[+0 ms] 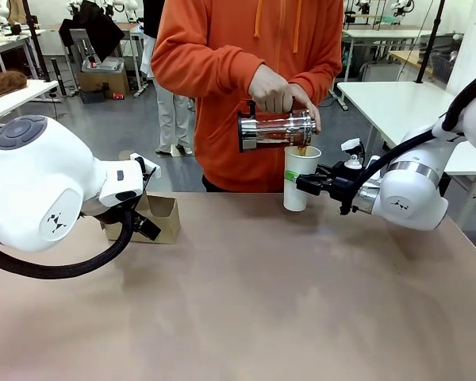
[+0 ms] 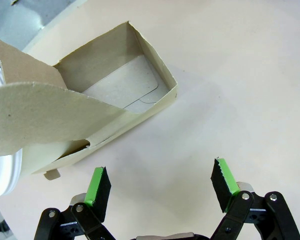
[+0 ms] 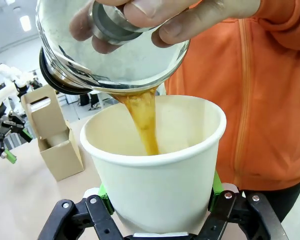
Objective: Pour a drink into a cup and package it in a carrier.
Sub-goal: When a person places the Paper Cup Lid on the 600 ml Paper Cup , lift the 600 ml Paper Cup.
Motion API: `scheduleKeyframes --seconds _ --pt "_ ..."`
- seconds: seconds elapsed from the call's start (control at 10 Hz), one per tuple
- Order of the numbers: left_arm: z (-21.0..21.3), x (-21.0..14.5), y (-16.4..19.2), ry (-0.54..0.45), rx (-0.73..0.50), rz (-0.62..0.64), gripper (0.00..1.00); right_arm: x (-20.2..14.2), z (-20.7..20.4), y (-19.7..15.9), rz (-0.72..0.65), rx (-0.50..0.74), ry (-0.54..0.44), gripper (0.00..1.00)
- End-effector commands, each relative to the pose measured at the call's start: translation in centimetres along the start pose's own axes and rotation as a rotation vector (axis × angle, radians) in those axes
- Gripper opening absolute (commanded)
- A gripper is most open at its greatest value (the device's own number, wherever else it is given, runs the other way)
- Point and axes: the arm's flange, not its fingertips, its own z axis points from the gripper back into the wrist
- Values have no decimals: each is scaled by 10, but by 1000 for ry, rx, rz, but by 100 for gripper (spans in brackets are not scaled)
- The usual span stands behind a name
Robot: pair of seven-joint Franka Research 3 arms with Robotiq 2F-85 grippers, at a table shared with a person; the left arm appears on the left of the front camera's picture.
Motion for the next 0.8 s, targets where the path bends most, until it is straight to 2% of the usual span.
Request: scheduleKeyframes --seconds 0.0,0.7 --pt "0 0 0 -1 -1 0 100 1 -2 1 1 1 -3 80" --pt "0 0 0 -1 -1 0 100 1 -2 1 1 1 -3 80"
